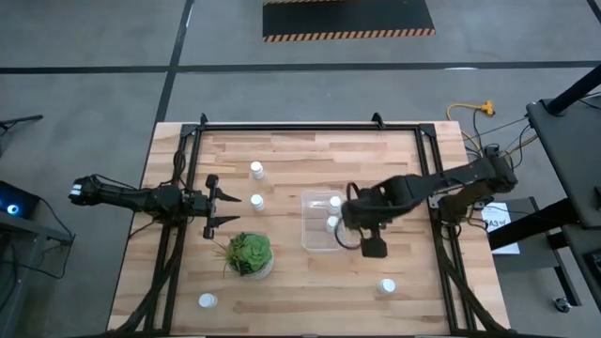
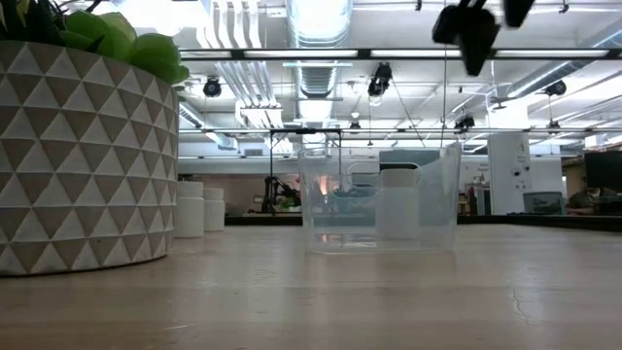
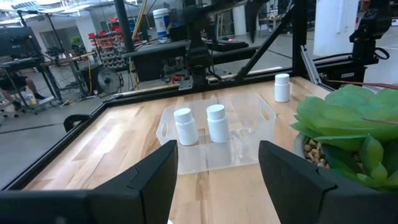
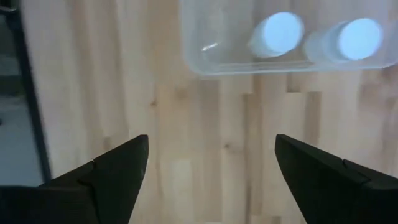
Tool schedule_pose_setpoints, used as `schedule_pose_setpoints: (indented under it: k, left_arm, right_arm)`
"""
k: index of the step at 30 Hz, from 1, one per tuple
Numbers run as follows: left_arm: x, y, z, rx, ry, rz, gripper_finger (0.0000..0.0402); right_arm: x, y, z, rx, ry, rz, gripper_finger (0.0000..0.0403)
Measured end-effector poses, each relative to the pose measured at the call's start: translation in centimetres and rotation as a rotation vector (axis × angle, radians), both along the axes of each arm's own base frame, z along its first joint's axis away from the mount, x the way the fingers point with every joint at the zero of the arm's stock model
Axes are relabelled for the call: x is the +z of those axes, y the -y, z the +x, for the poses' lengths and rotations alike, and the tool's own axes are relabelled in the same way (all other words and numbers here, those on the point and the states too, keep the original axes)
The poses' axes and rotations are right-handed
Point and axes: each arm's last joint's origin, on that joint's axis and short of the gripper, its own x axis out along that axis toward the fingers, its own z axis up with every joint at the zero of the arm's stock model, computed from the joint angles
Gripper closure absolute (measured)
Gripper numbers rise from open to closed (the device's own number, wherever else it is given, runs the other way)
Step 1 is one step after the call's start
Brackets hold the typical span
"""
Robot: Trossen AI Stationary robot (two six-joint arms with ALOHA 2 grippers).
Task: Pick and place pill bottles into a basket
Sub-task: Put the white medicine bottle into the transparent bin
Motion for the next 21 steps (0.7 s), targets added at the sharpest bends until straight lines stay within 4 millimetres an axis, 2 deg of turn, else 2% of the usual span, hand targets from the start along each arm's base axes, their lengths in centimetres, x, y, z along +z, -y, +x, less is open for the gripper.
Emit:
schedule_pose_setpoints:
  k: [5,12,17,21]
  left_arm:
    - [0.0,0.0,0.0,0.000,0.000,0.000,0.0194]
    - [0.0,0.0,0.0,0.000,0.000,0.000,0.0194]
    - [0.0,0.0,0.0,-0.001,-0.002,0.000,0.0194]
    - [0.0,0.0,0.0,0.000,-0.001,0.000,0.0194]
  right_arm:
    - [0.4,-2.7,-1.3,0.005,0.007,0.005,0.0073]
    - [0.2,-6.1,-2.9,-0.078,-0.018,0.019,0.0074]
    - [0.2,-7.6,-3.7,-0.216,-0.016,0.012,0.0074]
    - [0.0,-8.3,-4.1,-0.391,-0.035,0.038,0.0074]
